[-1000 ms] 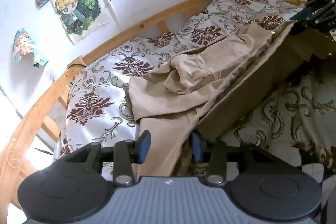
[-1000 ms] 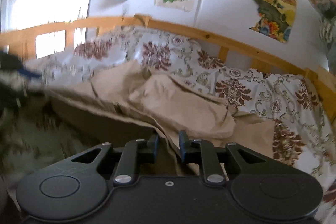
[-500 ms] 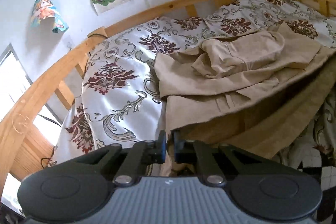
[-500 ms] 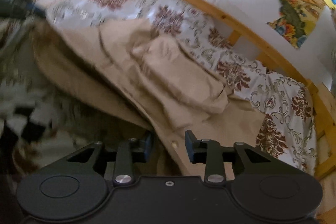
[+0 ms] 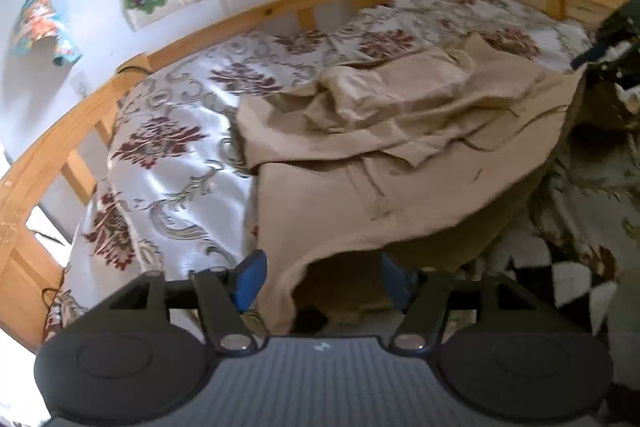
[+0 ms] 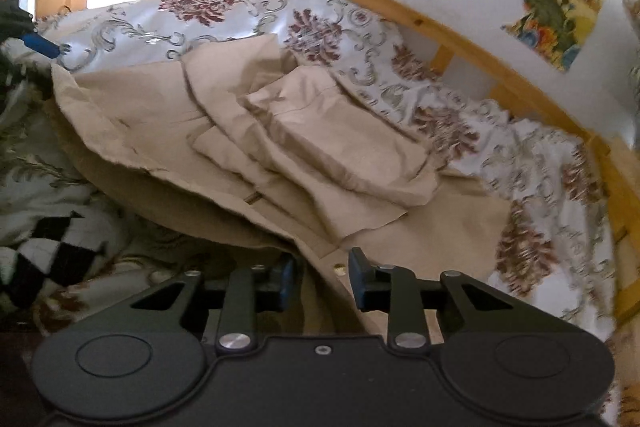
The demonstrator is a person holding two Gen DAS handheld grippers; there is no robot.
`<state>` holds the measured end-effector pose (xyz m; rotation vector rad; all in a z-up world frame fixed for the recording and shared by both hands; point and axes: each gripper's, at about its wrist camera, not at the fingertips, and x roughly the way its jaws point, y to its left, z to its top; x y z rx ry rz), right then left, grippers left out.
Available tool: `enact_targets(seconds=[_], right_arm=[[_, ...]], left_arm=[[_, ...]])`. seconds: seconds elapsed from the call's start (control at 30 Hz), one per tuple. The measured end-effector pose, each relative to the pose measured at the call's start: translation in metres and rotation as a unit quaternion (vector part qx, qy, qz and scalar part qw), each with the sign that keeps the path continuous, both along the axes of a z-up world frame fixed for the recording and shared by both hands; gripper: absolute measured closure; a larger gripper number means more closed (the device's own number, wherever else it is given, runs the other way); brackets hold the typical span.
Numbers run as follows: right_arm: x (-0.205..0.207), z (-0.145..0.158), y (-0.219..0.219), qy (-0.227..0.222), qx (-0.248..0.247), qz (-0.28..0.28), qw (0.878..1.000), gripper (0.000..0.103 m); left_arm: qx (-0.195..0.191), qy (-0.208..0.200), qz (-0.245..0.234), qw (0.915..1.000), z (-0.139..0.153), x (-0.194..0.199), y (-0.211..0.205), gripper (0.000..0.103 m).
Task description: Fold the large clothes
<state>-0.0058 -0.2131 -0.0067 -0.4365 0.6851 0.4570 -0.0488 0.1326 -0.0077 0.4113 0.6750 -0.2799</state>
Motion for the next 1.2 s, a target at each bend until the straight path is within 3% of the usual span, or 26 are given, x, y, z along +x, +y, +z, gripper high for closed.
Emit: enact_targets(seconds=[0.1,0.17,0.23,0.33,0.47,0.5,0.53,0.57,0.67,0.8,0.97,1.07,1.2], right_arm=[[-0.004,0.0,0.004,0.038,-0.003,0.031,0.999,0.058],[-0.008,-0.003,0.01,0.063,-0.009,0.058,0.996,0.039],[-0.011,-0.009,0.019,0.084,-0.014,0.081,0.993,0.026],[-0.015,-0.025,0.038,0.087,-0.053,0.095,0.99,0.025],[-0.016,-0.057,0.063,0.074,-0.168,0.102,0.978,0.027],[-0.017,-0.063,0.067,0.058,-0.19,0.105,0.975,0.03],[-0.018,-0.065,0.066,0.041,-0.195,0.107,0.974,0.045],[-0.018,-0.061,0.064,0.025,-0.185,0.105,0.977,0.066],[-0.009,-0.026,0.05,0.004,-0.075,0.072,0.995,0.08],[0.019,0.018,0.031,0.004,0.064,0.025,0.998,0.084],[0.072,0.043,0.012,0.035,0.199,-0.048,0.978,0.085],[0.093,0.046,0.006,0.052,0.241,-0.08,0.966,0.085],[0.103,0.049,0.004,0.066,0.268,-0.094,0.957,0.085]], left_arm=[[-0.002,0.005,-0.005,1.0,-0.003,0.004,-0.009,0.036],[-0.021,0.014,-0.008,0.9997,-0.001,0.011,-0.013,0.034],[-0.043,0.023,-0.009,0.9988,0.001,0.02,-0.016,0.031],[-0.062,0.03,-0.019,0.9974,0.005,0.029,-0.021,0.03],[-0.075,0.038,-0.034,0.9959,0.008,0.037,-0.028,0.026],[-0.075,0.037,-0.037,0.9959,0.008,0.037,-0.03,0.025],[-0.077,0.035,-0.043,0.9955,0.009,0.036,-0.031,0.024],[-0.081,0.034,-0.047,0.995,0.01,0.036,-0.032,0.02],[-0.101,0.033,-0.064,0.9923,0.014,0.036,-0.034,0.015],[-0.108,0.027,-0.101,0.9886,0.019,0.044,-0.049,0.013],[-0.102,0.004,-0.145,0.9841,0.023,0.052,-0.079,0.009],[-0.08,0.003,-0.146,0.9861,0.008,0.058,-0.103,0.009],[0.0,-0.023,-0.108,0.9939,-0.025,0.067,-0.139,0.011]])
